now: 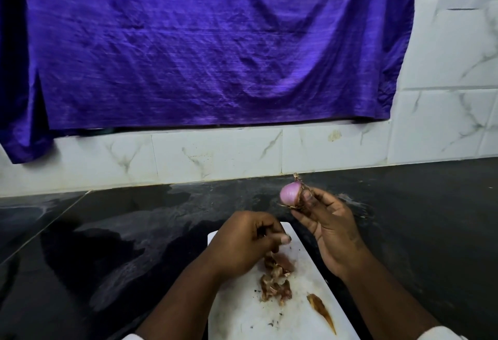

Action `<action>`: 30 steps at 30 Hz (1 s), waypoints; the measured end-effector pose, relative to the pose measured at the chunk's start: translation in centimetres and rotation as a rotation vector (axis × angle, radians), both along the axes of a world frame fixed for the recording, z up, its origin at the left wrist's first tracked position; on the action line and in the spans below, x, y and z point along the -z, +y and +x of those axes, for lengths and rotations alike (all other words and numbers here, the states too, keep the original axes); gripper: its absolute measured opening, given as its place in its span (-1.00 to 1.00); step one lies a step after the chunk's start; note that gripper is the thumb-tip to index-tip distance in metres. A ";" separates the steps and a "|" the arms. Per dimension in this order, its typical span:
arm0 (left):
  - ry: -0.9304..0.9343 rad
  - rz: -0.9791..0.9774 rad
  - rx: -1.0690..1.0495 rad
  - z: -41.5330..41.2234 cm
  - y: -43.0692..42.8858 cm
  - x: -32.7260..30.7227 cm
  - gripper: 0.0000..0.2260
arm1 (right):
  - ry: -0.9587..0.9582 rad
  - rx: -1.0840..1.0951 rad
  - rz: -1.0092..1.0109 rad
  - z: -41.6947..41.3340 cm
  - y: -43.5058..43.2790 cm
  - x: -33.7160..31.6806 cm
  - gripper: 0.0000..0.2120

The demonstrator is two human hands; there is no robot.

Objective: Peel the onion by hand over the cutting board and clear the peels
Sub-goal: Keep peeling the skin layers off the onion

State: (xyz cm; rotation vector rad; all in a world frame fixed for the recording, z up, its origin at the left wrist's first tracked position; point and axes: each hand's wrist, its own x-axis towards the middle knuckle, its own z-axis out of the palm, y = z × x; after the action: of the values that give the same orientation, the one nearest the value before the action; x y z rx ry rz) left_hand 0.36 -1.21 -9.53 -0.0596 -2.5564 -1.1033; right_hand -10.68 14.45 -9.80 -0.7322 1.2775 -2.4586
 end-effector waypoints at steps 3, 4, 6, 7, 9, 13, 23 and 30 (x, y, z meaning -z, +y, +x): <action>0.112 -0.038 -0.158 0.0 -0.1 -0.1 -0.81 | 0.000 -0.005 0.005 0.0 0.1 0.0 -0.67; 0.182 -0.040 -0.212 0.0 0.0 -0.3 -0.84 | -0.002 -0.006 0.013 0.0 0.1 0.0 -0.69; 0.314 0.032 -0.261 0.0 0.1 -0.4 -0.80 | -0.005 -0.013 0.030 0.1 0.0 0.1 -0.69; 0.345 0.066 -0.261 0.0 0.1 -0.4 -0.72 | -0.008 -0.019 0.035 0.1 0.0 0.2 -0.66; 0.379 -0.002 -0.270 -0.1 -0.1 -0.3 -0.69 | -0.007 -0.035 0.044 0.0 -0.2 0.3 -0.57; 0.385 -0.115 -0.252 -0.4 -0.3 0.0 -0.91 | 0.008 -0.052 0.026 -0.1 -0.1 0.4 -0.45; 0.109 -0.209 -0.043 -0.4 0.2 0.5 -0.75 | -0.051 0.039 -0.003 -0.5 0.1 0.2 -0.59; 0.120 -0.081 -0.154 -0.5 -0.4 0.3 -0.75 | 0.047 0.022 0.060 -0.2 -0.1 0.5 -0.64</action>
State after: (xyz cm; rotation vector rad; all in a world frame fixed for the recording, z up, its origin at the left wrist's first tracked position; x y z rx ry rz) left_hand -0.18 -1.58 -9.87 0.0486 -2.4527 -0.9107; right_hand -10.90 14.38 -10.27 -0.7687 1.3771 -2.4224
